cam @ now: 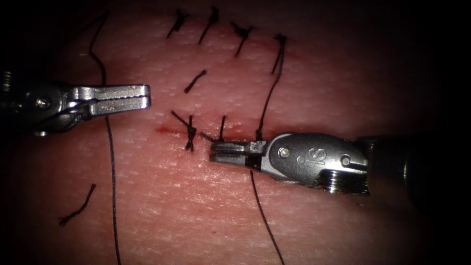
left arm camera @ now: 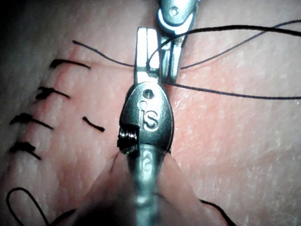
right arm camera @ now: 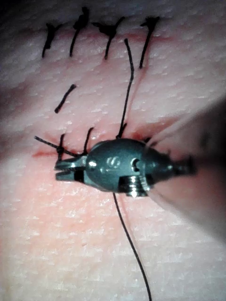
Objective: Wound Closure
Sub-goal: Wrap the suture counter clockwise around the right tool
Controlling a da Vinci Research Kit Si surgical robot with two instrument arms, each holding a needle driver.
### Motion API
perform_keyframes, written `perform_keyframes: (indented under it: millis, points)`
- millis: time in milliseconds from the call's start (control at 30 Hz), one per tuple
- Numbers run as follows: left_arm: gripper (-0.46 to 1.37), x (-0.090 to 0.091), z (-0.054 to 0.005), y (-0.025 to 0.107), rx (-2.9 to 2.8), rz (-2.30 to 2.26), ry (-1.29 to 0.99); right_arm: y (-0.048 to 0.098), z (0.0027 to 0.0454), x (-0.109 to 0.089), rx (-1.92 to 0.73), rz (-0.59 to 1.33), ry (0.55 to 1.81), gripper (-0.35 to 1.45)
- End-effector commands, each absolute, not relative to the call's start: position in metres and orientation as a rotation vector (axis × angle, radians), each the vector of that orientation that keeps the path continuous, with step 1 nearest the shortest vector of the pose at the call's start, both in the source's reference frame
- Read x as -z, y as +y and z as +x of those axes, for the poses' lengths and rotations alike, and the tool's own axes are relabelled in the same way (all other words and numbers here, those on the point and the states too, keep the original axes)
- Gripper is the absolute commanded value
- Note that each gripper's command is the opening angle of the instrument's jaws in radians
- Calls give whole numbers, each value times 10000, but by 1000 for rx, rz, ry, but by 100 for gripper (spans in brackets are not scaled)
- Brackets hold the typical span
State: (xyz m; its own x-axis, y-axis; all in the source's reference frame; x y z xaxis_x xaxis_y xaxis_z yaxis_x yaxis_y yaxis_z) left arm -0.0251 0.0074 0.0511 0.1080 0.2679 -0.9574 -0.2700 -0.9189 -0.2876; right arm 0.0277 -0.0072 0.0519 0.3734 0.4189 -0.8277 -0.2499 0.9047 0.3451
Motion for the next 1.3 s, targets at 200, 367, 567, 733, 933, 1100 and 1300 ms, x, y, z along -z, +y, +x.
perform_keyframes:
  millis: [200,367,567,733,933,1100,1300]
  points:
    - [-35,-506,-301,89,-1823,-2046,-82,-74,280,-518,-434,161,1136,-35]
    - [-35,-511,-339,104,-1814,-2060,-85,-80,285,-515,-430,153,1165,-35]
    - [-35,-529,-358,117,-1822,-2097,-89,-89,296,-504,-419,150,1222,-35]
    - [-35,-545,-364,123,-1821,-2100,-83,-96,313,-500,-405,129,1296,-35]
    - [-35,-566,-379,123,-1829,-2124,-82,-106,332,-498,-402,107,1404,-35]
    - [-35,-593,-381,118,-1844,-2143,-73,-113,338,-490,-406,85,1493,-35]
    - [-35,-631,-371,106,-1829,-2147,-80,-111,337,-479,-430,51,1588,-35]
